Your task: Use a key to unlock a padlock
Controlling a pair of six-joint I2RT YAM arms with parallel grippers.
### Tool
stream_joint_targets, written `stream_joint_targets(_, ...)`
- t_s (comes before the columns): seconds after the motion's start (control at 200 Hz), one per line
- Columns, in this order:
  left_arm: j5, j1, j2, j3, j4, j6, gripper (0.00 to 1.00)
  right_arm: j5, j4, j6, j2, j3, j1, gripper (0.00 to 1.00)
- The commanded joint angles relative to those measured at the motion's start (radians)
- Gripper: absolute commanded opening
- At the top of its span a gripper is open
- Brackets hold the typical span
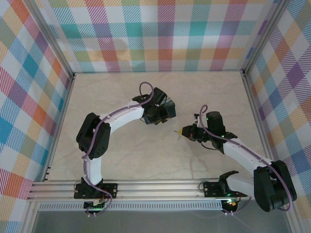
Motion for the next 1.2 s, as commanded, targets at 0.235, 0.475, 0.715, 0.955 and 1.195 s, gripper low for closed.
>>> stream_joint_targets(0.235,0.231,0.065,-0.128,-0.007,0.027,-0.154,0.02,0.168,0.273,0.092,0.011,0.005,0.099,0.0)
stream_joint_targets(0.475,0.268,0.084,-0.139,-0.033,0.069,-0.191,0.02,0.277,0.402,0.097,0.017,-0.04,0.155,0.0)
stream_joint_targets(0.715,0.293,0.104,-0.179,-0.089,0.13,-0.248,0.01,0.301,0.467,0.027,0.08,-0.032,0.168,0.0)
stream_joint_targets(0.955,0.303,0.131,-0.231,-0.182,0.206,-0.302,0.01,0.268,0.632,0.085,0.181,-0.038,0.17,0.0)
stream_joint_targets(1.195,0.301,0.142,-0.247,-0.206,0.215,-0.304,0.01,0.254,0.646,0.071,0.18,-0.027,0.187,0.0)
